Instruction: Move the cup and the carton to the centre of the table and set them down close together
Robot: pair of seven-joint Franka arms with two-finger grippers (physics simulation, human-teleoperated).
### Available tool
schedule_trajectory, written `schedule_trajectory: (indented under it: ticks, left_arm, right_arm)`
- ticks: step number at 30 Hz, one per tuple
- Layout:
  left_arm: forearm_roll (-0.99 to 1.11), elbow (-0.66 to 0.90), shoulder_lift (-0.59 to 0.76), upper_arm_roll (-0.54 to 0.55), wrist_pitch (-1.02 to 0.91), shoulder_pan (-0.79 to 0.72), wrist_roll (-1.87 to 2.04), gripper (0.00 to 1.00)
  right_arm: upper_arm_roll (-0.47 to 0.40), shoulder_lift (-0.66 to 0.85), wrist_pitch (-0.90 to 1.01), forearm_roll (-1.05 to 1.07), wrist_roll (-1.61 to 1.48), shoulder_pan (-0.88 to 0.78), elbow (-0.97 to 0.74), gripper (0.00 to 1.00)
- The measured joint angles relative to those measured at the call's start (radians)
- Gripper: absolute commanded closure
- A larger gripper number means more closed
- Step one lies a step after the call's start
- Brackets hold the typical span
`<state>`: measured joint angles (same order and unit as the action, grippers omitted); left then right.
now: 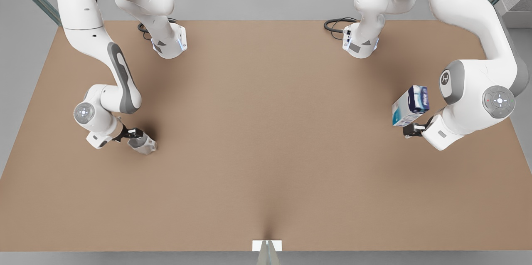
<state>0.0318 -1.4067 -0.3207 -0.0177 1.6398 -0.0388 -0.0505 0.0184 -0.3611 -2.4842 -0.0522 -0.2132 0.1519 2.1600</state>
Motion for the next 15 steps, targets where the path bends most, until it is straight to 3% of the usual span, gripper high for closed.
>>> schedule_trajectory:
  ticks: [4,6,7,9,15]
  left_arm:
    - [-0.002,0.002,0.001,-0.001,-0.001,0.000,0.000,0.00]
    - [-0.002,0.002,0.002,-0.001,-0.002,0.000,0.000,0.00]
    - [-0.002,0.002,0.002,-0.001,-0.002,0.000,0.000,0.00]
    - [-0.002,0.002,0.002,-0.001,-0.002,0.001,0.000,0.00]
    - [-0.003,0.002,0.003,-0.001,-0.001,0.000,0.000,0.00]
  right_arm:
    - [0.000,-0.035,-0.023,0.003,0.000,0.000,-0.005,0.22]
    - [0.001,-0.043,-0.037,0.003,0.000,0.000,-0.003,0.39]
    - [0.000,-0.042,-0.038,0.003,0.001,0.000,-0.005,0.58]
    - [0.000,-0.042,-0.038,0.003,0.000,0.000,-0.005,0.76]
    - [0.000,-0.041,-0.038,0.004,0.001,-0.001,-0.016,0.79]
